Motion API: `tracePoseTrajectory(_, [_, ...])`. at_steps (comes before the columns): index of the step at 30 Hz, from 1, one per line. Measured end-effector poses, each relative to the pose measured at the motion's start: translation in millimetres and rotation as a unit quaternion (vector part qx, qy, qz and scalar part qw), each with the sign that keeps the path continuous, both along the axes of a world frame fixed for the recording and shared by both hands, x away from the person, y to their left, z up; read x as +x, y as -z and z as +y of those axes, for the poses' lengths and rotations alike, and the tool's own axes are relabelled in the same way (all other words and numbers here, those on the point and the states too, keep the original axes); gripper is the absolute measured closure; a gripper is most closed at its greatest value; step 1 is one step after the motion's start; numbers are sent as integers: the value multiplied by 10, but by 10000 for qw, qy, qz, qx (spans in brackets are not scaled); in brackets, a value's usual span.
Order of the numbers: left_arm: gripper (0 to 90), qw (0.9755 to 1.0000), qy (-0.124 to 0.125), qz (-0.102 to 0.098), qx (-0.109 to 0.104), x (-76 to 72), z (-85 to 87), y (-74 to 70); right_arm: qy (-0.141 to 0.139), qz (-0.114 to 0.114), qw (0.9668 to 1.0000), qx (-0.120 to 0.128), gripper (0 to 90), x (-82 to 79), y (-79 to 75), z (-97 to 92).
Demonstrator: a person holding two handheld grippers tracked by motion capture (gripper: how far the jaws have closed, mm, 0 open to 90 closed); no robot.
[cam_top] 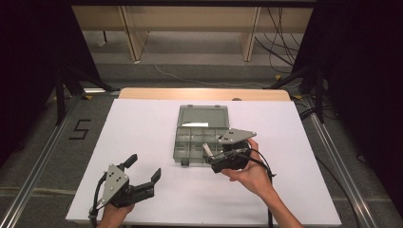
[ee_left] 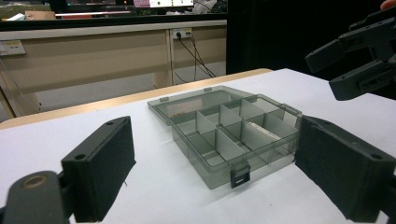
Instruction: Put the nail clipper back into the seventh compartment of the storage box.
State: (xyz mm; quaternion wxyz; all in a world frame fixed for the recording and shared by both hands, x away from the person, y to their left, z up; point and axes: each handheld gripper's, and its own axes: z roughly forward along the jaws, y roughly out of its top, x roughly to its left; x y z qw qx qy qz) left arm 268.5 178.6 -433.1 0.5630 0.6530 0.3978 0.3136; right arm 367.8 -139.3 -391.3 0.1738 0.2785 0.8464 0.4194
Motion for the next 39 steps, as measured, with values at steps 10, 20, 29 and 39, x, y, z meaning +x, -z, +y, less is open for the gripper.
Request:
tracePoseTrajectory(10, [117, 10000, -3, 1, 5, 1, 4, -1, 37, -85, 9997, 235, 182, -58, -34, -57])
tracePoseTrajectory(20, [117, 10000, 4, 3, 9, 3, 3, 0, 6, -96, 9986, 516, 183, -124, -29, -105])
tracePoseTrajectory(29, [116, 10000, 8, 5, 6, 3, 3, 1, 51, -186, 9965, 808, 182, -174, -23, -160])
tracePoseTrajectory(39, [116, 10000, 6, 7, 6, 4, 4, 1, 66, -261, 9958, 873, 173, -222, 4, -185])
